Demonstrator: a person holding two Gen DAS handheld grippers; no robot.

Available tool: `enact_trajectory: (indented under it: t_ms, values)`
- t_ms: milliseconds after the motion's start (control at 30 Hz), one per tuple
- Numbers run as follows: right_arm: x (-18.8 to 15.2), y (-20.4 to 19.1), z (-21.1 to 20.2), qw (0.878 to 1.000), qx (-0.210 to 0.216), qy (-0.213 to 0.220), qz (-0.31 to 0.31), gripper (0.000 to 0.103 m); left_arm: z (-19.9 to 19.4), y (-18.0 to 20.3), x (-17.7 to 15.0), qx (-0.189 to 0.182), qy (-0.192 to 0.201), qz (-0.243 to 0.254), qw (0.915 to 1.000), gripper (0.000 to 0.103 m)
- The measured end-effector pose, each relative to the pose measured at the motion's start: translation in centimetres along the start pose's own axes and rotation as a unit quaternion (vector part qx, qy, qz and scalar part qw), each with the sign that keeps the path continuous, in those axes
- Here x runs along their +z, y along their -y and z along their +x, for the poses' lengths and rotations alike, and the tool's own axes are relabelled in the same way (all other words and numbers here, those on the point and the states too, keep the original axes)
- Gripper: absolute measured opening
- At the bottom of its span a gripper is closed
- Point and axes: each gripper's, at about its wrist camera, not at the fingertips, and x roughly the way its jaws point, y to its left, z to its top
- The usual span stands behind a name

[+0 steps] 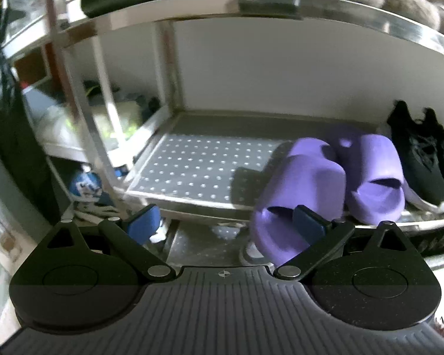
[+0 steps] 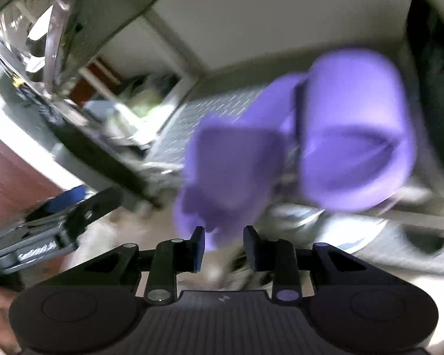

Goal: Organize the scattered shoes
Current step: 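Lift the purple slides onto the shelf beside the black sneakers, then open the right tool and move it down to the white-black sneakers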

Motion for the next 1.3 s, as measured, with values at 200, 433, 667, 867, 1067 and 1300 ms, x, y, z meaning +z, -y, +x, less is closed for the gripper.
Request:
enact_trajectory:
  t_ms: [200,433,667,867,1067,1300]
  values:
    - [1.0,-0.5,2.9,0.999,0.011,0.018,0.035,0.032,-0.1,-0.2,0.1,0.005,0.001,0.003,1.0,0.099]
    - [1.6,-0.6,3.2,0.997,0.031,0.034,0.061,0.035,-0.1,-0.8,0.4,0.007,0.004,-0.01,0.9999,0.099]
    - [2.2,-1.0,3.5,0.997,0.008,0.06,0.044,0.027,0.2,-0.5,0.1,0.004,-0.004,-0.003,1.0,0.099]
    - [3.7,-1.0,1.7,0.992,-0.059,0.107,0.0,0.033,0.2,-0.6,0.1,0.003,-0.007,-0.003,1.0,0.099]
    - [3.8,0.8,1.9,0.991,-0.07,0.109,0.038,0.034,0.4,-0.3,-0.1,0.004,-0.012,0.004,0.9999,0.099]
    - [2.3,-1.6,0.5,0.996,-0.024,0.088,0.011,0.041,0.1,-1.4,-0.1,0.016,-0.013,-0.002,0.9998,0.099]
